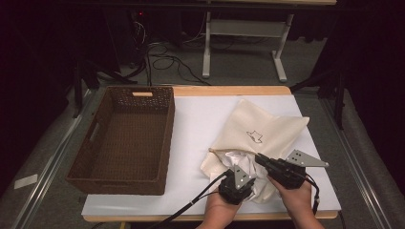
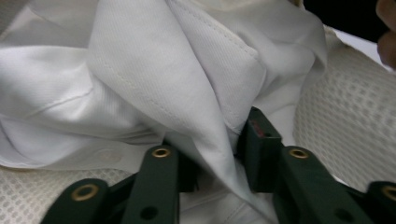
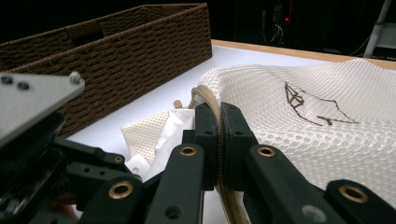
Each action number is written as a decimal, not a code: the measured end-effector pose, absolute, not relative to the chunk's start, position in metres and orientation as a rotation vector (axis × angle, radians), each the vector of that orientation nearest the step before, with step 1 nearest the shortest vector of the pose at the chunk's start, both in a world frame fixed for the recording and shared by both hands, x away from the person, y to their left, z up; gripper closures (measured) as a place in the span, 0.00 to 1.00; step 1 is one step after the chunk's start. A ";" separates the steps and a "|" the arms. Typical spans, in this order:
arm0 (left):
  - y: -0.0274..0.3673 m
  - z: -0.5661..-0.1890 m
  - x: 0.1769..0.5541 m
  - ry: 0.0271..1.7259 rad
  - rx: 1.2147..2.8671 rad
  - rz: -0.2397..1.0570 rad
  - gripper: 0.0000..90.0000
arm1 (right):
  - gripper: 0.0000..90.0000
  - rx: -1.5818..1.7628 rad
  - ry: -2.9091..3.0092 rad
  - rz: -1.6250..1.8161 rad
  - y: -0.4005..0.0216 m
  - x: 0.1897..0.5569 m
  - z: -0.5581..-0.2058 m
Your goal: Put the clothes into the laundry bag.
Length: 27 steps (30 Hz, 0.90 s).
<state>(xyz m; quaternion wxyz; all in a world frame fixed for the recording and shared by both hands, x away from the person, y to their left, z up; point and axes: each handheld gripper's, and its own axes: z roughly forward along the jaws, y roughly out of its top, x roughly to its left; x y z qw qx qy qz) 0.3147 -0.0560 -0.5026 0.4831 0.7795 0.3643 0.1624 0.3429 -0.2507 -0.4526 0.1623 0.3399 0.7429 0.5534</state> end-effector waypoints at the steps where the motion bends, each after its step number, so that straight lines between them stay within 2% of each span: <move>1: -0.055 -0.501 0.315 0.892 1.890 0.406 0.80 | 0.98 0.971 2.120 1.580 -0.251 0.342 -0.452; 7: -0.043 -0.494 0.314 0.904 1.834 0.451 0.81 | 0.98 0.955 2.114 1.599 -0.251 0.341 -0.450; 15: -0.022 -0.481 0.293 0.890 1.820 0.494 0.81 | 0.98 0.923 2.126 1.618 -0.248 0.334 -0.446; 27: -0.039 -0.488 0.313 0.885 1.830 0.495 0.81 | 0.98 0.927 2.123 1.629 -0.247 0.334 -0.446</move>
